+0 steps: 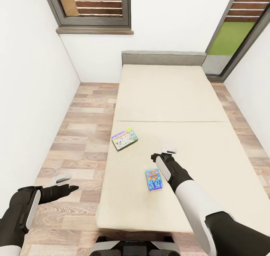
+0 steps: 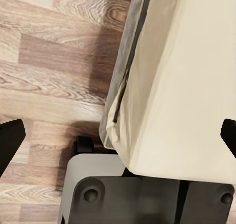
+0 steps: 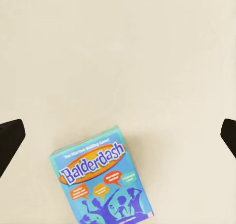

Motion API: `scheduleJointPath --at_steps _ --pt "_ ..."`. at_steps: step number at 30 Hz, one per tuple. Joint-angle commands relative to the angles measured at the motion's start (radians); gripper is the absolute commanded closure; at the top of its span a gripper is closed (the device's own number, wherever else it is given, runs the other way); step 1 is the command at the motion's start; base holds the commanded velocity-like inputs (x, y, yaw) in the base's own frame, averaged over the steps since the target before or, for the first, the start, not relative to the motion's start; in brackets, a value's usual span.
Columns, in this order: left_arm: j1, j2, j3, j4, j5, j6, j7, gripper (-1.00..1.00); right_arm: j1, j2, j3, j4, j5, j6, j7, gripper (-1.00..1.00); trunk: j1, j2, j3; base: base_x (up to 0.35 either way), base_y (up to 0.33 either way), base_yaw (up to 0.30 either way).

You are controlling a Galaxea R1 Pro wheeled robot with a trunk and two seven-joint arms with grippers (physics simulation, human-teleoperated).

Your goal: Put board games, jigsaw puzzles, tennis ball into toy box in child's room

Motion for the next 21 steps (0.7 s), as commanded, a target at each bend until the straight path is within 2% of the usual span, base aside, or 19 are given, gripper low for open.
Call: scheduleJointPath --at_steps 1,13,21 --pt "-0.001 0.000 0.002 -0.001 -0.001 0.006 -0.004 -1.00 -0.001 0.000 0.003 -0.001 -0.007 0.004 -0.008 -1.00 0.000 -0.002 -0.003 0.000 0.000 0.000" --pt "-0.001 0.003 0.004 -0.001 -0.001 0.006 -0.004 -1.00 -0.005 0.000 0.001 -0.007 -0.008 0.017 -0.012 -1.00 0.000 -0.002 -0.023 0.000 0.000 0.000" --pt "-0.001 0.003 0.004 -0.001 -0.001 0.006 -0.005 -1.00 -0.049 0.000 0.000 -0.010 -0.010 0.070 -0.017 -1.00 0.000 -0.002 -0.036 0.000 0.000 0.000"
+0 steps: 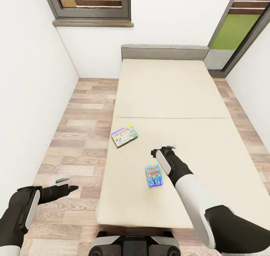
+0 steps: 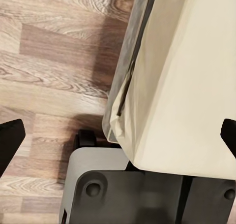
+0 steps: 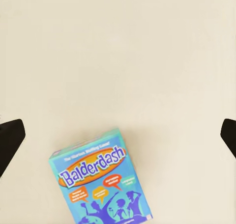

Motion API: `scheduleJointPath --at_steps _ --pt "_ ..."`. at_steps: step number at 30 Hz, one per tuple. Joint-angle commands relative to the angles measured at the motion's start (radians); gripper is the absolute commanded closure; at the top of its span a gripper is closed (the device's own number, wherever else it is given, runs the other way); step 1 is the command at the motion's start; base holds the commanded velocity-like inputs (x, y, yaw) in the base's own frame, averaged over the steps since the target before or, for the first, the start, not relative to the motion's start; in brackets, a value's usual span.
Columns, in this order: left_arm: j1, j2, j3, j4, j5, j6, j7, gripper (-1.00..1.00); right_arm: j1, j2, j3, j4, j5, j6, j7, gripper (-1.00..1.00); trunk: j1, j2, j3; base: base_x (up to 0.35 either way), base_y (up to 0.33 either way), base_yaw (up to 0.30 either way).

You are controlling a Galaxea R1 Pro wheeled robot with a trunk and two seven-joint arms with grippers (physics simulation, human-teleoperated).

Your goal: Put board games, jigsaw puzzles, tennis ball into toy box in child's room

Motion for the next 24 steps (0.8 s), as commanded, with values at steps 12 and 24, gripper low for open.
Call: scheduleJointPath --at_steps 12,24 --pt "-0.001 0.000 0.001 -0.001 0.000 0.006 -0.005 -1.00 -0.040 0.000 0.001 -0.001 -0.009 0.054 -0.010 -1.00 0.000 -0.002 -0.021 0.000 0.000 0.000" --pt "-0.001 0.000 0.001 -0.001 0.000 0.006 -0.004 -1.00 -0.042 0.000 0.000 0.003 -0.009 0.053 -0.009 -1.00 0.000 -0.002 -0.041 0.000 0.000 0.000"
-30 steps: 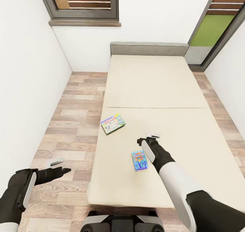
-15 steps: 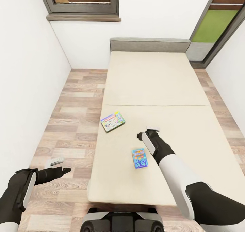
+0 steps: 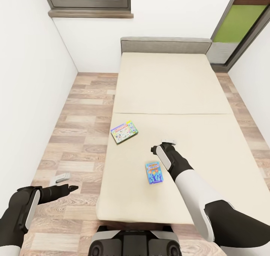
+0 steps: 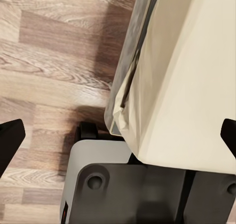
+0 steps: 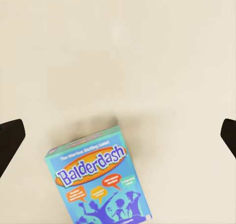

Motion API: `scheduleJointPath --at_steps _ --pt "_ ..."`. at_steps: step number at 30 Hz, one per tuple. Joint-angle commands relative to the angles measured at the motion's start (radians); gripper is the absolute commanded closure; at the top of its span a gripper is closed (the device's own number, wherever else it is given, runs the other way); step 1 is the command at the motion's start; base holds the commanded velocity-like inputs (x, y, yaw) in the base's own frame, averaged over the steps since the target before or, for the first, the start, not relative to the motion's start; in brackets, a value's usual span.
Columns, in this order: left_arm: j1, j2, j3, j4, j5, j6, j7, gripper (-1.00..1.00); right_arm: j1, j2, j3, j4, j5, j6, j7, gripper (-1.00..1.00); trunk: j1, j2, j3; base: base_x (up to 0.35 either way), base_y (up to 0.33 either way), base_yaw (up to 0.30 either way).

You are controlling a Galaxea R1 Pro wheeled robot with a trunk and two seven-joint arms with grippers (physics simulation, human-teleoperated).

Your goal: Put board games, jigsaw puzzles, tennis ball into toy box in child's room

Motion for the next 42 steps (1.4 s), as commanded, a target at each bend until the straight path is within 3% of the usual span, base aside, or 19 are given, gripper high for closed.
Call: scheduleJointPath --at_steps 1,42 --pt "-0.001 0.000 0.001 -0.001 -0.001 0.006 -0.004 -1.00 -0.001 0.000 0.003 -0.001 -0.009 0.002 -0.009 -1.00 0.001 -0.002 -0.003 0.000 0.000 0.000" --pt "-0.001 0.000 0.001 -0.001 -0.002 0.006 -0.004 -1.00 -0.001 0.000 0.002 -0.004 -0.008 -0.003 -0.009 -1.00 0.001 -0.002 -0.071 0.000 0.000 0.000"
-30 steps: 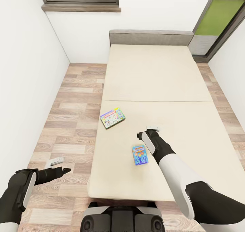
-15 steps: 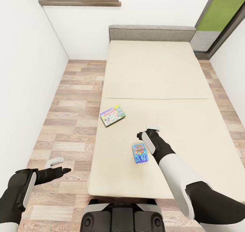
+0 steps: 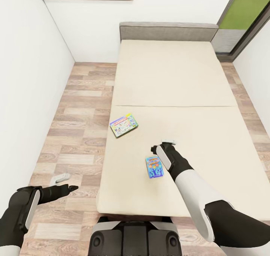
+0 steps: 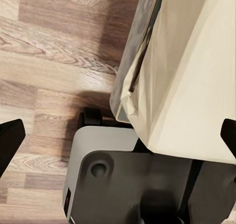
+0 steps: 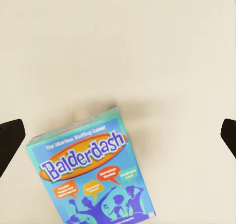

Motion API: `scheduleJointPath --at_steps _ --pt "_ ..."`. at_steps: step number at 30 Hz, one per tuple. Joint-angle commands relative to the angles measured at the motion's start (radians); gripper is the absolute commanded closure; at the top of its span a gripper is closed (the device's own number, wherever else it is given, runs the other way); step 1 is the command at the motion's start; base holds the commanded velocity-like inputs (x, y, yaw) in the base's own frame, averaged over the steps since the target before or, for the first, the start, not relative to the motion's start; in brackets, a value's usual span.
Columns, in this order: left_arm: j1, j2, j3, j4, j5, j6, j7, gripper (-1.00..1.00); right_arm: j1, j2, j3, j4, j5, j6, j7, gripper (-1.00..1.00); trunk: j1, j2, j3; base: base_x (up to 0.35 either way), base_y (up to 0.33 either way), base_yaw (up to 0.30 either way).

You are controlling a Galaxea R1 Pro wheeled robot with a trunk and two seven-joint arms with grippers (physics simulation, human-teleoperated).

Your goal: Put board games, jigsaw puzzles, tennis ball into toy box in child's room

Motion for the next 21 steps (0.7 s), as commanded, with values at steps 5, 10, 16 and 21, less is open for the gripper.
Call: scheduleJointPath --at_steps 5,10,16,21 --pt "0.000 0.001 0.001 -0.001 -0.002 0.006 -0.004 -1.00 -0.001 0.000 0.003 -0.002 -0.008 0.002 -0.009 -1.00 0.000 -0.002 -0.010 0.000 0.000 0.000" --pt "0.000 0.000 0.001 -0.002 -0.001 0.006 -0.005 -1.00 -0.001 0.000 0.004 -0.002 -0.008 0.002 -0.009 -1.00 0.000 -0.002 -0.018 0.000 0.000 0.000" --pt "0.000 0.000 0.001 -0.002 -0.001 0.006 -0.005 -1.00 -0.013 0.000 0.002 -0.002 -0.008 0.003 -0.009 -1.00 0.000 -0.002 -0.028 0.000 0.000 0.000" --pt "0.000 0.000 0.001 -0.002 -0.001 0.006 -0.006 -1.00 -0.022 0.000 0.002 -0.002 -0.008 0.003 -0.010 -1.00 0.000 -0.002 -0.036 0.000 0.000 0.000"
